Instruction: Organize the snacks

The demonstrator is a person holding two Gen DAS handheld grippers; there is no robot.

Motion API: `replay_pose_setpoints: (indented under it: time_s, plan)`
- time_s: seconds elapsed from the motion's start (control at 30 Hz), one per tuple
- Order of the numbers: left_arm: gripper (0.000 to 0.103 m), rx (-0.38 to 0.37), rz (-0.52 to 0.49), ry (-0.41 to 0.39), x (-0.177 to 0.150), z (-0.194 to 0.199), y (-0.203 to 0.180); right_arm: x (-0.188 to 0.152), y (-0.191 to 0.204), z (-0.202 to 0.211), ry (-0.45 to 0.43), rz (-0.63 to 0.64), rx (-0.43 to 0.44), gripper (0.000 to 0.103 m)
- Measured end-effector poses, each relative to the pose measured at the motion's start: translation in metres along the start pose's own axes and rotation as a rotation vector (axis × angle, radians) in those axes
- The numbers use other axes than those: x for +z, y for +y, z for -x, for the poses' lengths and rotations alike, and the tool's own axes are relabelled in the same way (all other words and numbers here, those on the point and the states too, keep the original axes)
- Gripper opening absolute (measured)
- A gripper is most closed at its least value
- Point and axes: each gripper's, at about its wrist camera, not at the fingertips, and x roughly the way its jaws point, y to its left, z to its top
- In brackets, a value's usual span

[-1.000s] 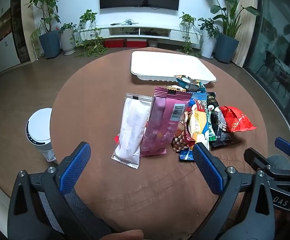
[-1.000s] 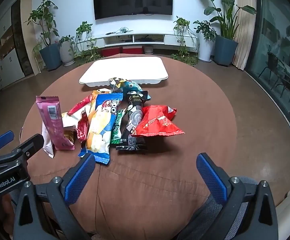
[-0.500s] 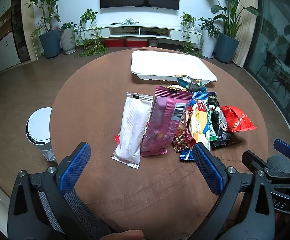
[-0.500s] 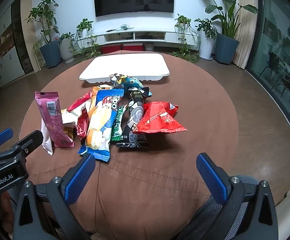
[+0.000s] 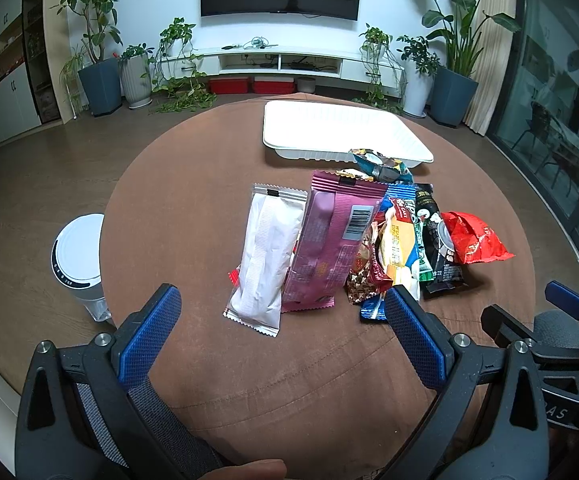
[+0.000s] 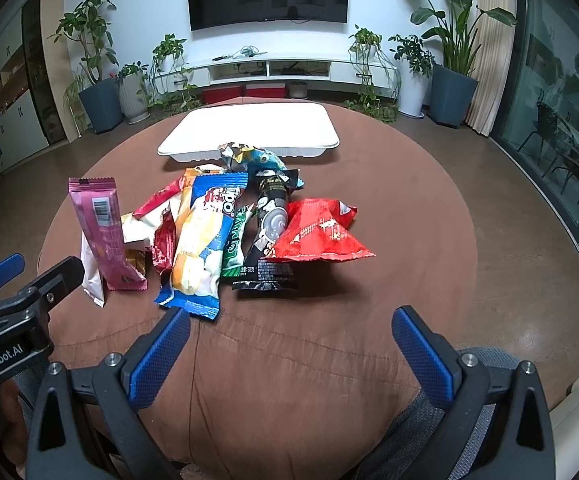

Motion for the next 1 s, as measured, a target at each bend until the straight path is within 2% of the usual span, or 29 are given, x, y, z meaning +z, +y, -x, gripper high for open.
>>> replay_pose_setpoints:
  time_s: [1.0]
  plan:
    - [0.103,0.001,-0.001,0.003,-0.0004,-0.0006,0.0012,-0.0047,0.0021,-0.0042,0.015,0.001,-0.001,0.103]
